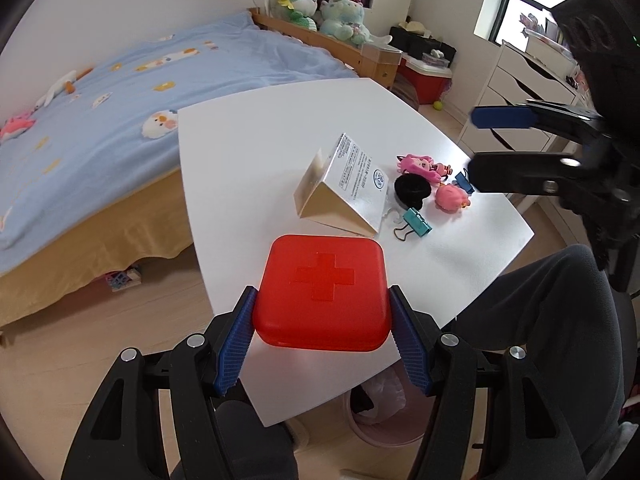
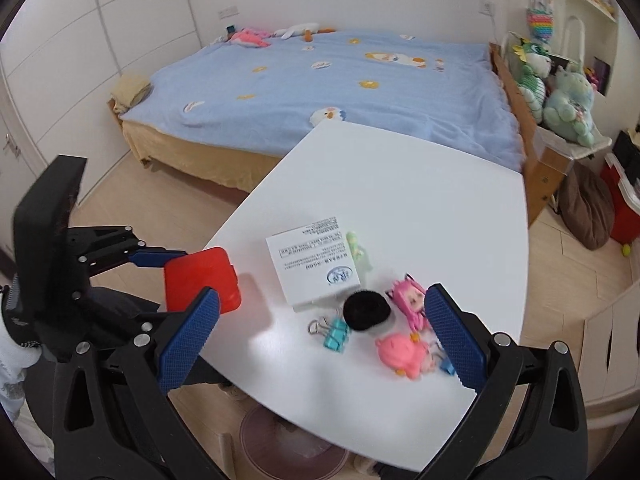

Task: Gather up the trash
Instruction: 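Grasp the white tissue box with the right tool while the left tool holds the red box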

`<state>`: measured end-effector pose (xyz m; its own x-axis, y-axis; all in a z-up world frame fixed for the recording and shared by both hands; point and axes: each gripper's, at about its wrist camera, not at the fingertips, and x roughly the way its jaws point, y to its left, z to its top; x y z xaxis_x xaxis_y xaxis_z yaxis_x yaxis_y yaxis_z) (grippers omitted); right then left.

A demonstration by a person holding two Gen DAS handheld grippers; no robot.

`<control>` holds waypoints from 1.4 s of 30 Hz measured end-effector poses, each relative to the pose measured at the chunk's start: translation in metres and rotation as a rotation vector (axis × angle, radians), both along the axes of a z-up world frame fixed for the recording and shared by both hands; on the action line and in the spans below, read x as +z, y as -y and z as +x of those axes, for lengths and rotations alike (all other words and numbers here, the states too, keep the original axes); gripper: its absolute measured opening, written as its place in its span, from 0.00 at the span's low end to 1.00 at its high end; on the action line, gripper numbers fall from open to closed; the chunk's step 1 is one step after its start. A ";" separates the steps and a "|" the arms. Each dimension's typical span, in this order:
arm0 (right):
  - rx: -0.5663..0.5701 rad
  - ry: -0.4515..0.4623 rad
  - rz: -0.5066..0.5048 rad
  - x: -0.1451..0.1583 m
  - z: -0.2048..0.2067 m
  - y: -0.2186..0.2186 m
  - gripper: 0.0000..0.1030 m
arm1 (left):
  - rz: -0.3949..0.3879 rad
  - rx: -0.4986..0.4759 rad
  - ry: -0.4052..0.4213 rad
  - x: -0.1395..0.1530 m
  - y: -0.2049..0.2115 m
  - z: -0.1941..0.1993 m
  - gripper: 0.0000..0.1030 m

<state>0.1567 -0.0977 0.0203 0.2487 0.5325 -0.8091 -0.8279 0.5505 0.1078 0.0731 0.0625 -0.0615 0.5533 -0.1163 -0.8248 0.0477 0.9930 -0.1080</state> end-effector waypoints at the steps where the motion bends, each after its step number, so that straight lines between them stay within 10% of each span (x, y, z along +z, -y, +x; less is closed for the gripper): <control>1: 0.015 0.003 -0.012 -0.003 0.001 -0.006 0.97 | -0.003 0.001 0.000 0.000 -0.001 -0.001 0.61; 17: 0.141 0.013 -0.129 -0.045 0.014 -0.056 0.96 | -0.030 0.015 -0.014 -0.014 -0.010 -0.008 0.61; 27: 0.134 0.002 -0.147 -0.056 0.018 -0.062 0.67 | -0.039 0.019 -0.017 -0.017 -0.011 -0.009 0.61; 42: 0.015 -0.109 0.019 -0.038 0.027 -0.032 0.64 | -0.039 0.020 0.001 -0.013 -0.007 -0.008 0.61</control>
